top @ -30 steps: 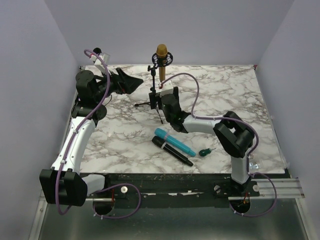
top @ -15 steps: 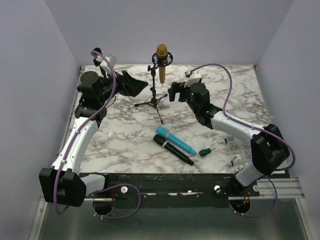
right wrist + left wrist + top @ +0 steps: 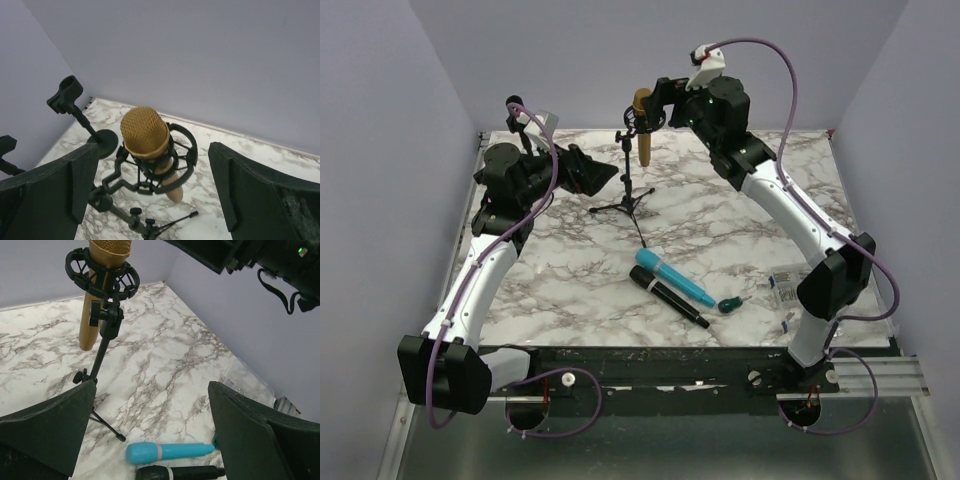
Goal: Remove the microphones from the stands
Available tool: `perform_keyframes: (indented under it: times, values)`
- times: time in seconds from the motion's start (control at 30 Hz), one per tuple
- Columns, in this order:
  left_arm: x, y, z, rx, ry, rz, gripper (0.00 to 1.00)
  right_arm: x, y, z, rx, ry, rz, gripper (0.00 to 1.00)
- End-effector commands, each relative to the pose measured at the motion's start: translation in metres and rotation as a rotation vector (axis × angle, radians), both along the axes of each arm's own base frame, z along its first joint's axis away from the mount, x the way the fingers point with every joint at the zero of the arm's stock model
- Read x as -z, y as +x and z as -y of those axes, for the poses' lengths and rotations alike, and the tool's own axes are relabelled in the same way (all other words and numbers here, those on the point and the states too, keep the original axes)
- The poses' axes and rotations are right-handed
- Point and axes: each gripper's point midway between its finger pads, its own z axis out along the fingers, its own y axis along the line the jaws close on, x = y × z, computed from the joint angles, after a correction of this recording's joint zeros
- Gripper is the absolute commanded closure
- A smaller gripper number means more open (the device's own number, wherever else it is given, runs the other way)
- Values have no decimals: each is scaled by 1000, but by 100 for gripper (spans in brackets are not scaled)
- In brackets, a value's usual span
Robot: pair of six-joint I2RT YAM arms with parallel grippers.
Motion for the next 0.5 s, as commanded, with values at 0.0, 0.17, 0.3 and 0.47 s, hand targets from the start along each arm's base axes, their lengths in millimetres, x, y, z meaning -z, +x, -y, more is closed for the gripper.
perform_keyframes:
  times: [0.0,0.17,0.3,0.47]
  values:
    - [0,0,-1,-10,19,13,3,19,12,-23,-79,-63,-98,1]
    - [-4,-3,0,2,8,17,2,22,26,-41,-119,-67,-102,11]
    - [-6,-5,1,10,-1,15,3,32,38,-42,-93,-85,-111,18]
    - [-7,-6,4,26,-14,11,3,39,43,-42,-58,-109,-116,29]
